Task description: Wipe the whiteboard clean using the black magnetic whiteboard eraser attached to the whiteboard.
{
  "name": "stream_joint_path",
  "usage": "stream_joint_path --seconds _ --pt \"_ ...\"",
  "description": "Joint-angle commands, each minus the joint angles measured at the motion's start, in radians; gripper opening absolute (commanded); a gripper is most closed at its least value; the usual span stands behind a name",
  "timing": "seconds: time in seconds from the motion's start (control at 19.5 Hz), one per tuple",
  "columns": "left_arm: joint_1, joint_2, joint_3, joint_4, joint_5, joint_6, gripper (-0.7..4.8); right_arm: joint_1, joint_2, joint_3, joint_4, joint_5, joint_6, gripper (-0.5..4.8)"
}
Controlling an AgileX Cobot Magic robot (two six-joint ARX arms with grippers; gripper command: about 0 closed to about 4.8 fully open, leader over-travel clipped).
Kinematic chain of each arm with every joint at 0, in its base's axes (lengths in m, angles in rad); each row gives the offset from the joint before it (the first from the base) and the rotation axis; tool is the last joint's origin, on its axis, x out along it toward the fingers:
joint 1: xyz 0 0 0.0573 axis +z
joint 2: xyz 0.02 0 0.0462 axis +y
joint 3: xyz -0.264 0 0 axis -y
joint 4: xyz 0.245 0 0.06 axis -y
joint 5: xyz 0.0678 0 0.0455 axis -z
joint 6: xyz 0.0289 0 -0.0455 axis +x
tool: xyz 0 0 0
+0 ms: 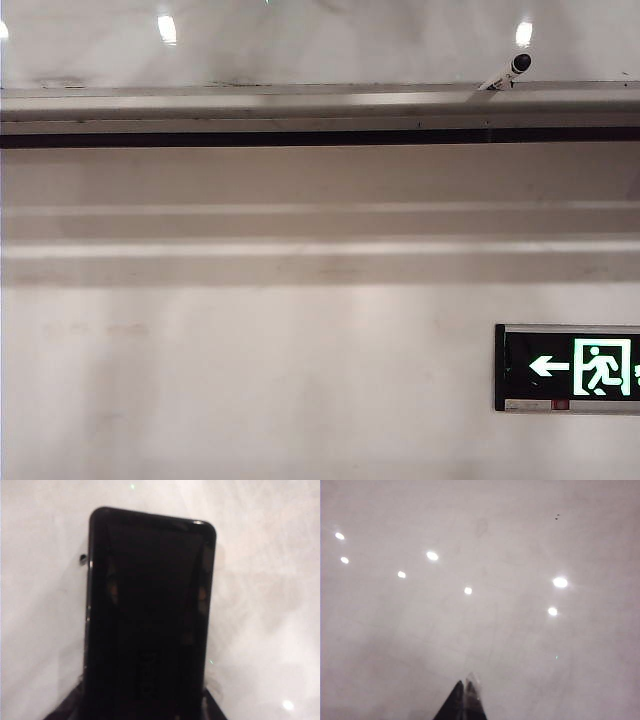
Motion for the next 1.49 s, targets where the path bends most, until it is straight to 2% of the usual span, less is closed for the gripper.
stream_joint_path --seconds 0.05,0.21,0.31,0.36,0.46,0.67,0.72,0.87,0.97,1.08,1.13,1.23,1.49 --pt "0.004 0.045 -0.009 -0.069 0.006 0.052 1.19 0.002 -0.003 0.003 0.008 -0.002 0.004 0.00" --pt "0.018 0.036 -0.009 -0.112 -0.177 0.145 1.20 0.002 -0.003 0.003 0.011 -0.002 0.004 0.00" --pt "0.050 0.018 -0.009 -0.165 -0.183 0.165 1.20 0.002 -0.003 0.003 0.011 -0.003 0.004 0.00" --pt "0.093 -0.004 -0.009 -0.220 -0.176 0.165 1.20 0.001 -0.003 0.003 0.019 -0.003 0.003 0.00" --pt "0.148 -0.031 -0.009 -0.270 -0.137 0.160 1.20 0.001 -0.003 0.003 0.031 -0.006 0.003 0.00" --pt "0.215 -0.079 -0.008 -0.227 -0.138 0.145 1.20 0.001 -0.002 0.003 0.032 -0.006 0.004 0.00" --pt "0.217 -0.102 -0.007 -0.164 -0.147 0.116 1.19 0.001 -0.002 0.003 0.034 -0.007 0.004 0.00" --pt "0.215 -0.137 -0.005 -0.020 -0.154 0.066 1.19 0.001 -0.002 0.003 0.039 -0.028 0.004 0.00" --pt "0.196 -0.138 -0.005 0.046 -0.083 0.054 1.19 0.001 -0.002 0.003 0.040 -0.028 0.020 0.00" --pt "0.183 -0.129 -0.005 0.018 -0.063 0.051 1.19 0.002 -0.003 0.003 0.040 -0.028 0.020 0.00" --pt "0.148 -0.113 -0.005 -0.035 -0.024 0.052 1.20 0.002 -0.004 0.003 0.039 -0.028 0.020 0.00" --pt "0.132 -0.090 -0.006 -0.081 0.044 0.052 1.19 0.002 -0.004 0.003 0.041 -0.028 0.020 0.00" --pt "0.021 0.023 -0.014 -0.122 0.066 0.060 1.18 0.002 -0.004 0.003 0.041 -0.028 0.020 0.00"
